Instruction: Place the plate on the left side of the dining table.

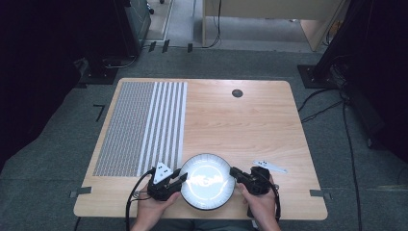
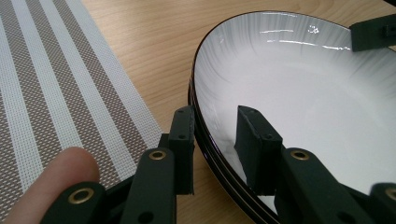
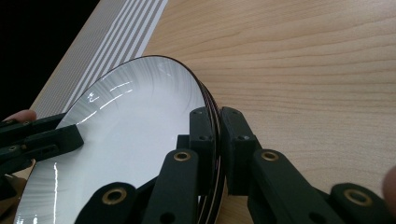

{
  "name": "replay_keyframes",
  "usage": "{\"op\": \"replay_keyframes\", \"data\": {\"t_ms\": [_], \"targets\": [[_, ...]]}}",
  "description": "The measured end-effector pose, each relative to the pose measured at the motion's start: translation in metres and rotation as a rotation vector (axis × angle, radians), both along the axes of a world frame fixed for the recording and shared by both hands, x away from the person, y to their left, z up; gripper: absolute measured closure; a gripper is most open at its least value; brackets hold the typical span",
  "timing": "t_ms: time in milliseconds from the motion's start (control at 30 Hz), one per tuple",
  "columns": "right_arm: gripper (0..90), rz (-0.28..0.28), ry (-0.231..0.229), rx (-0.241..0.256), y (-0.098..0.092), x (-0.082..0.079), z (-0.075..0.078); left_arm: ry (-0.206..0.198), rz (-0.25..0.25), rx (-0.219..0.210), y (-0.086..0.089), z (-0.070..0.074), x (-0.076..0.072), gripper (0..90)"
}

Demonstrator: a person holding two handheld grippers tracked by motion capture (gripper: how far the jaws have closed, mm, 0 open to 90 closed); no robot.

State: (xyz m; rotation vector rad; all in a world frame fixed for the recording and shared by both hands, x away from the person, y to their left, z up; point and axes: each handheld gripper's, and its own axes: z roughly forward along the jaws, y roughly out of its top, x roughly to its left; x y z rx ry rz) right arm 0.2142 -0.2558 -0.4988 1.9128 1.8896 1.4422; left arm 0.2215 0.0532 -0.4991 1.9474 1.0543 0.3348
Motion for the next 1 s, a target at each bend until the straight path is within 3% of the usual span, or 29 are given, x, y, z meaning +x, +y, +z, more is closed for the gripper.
{"op": "replay_keyframes", "data": {"t_ms": [567, 733, 800, 867, 900, 933, 967, 1000], "targets": [[83.0, 0.02, -0.002, 0.159, -0.012, 0.009, -0.012, 0.003, -0.002, 0.003, -0.001, 0.0, 0.0, 66.3], [82.4, 0.027, 0.036, 0.246, -0.018, 0.013, -0.016, 0.004, -0.005, -0.002, 0.0, 0.0, 0.001, 66.6], [82.5, 0.026, 0.043, 0.252, -0.019, 0.014, -0.015, 0.003, -0.01, -0.002, 0.0, -0.001, 0.001, 66.5], [82.6, 0.023, 0.042, 0.236, -0.018, 0.013, -0.014, 0.002, -0.012, -0.002, 0.001, -0.001, 0.0, 66.4], [82.8, 0.023, 0.038, 0.205, -0.016, 0.013, -0.011, 0.003, -0.016, -0.002, 0.001, -0.001, 0.0, 66.3], [82.6, 0.03, 0.02, 0.127, -0.012, 0.009, -0.006, 0.007, -0.025, -0.002, 0.002, 0.0, 0.0, 65.3], [82.6, 0.03, 0.02, 0.127, -0.012, 0.009, -0.006, 0.007, -0.025, -0.002, 0.002, 0.0, 0.0, 65.0], [82.2, 0.038, 0.012, 0.094, -0.011, 0.007, -0.003, 0.008, -0.027, -0.003, 0.003, 0.0, -0.001, 65.0]]}}
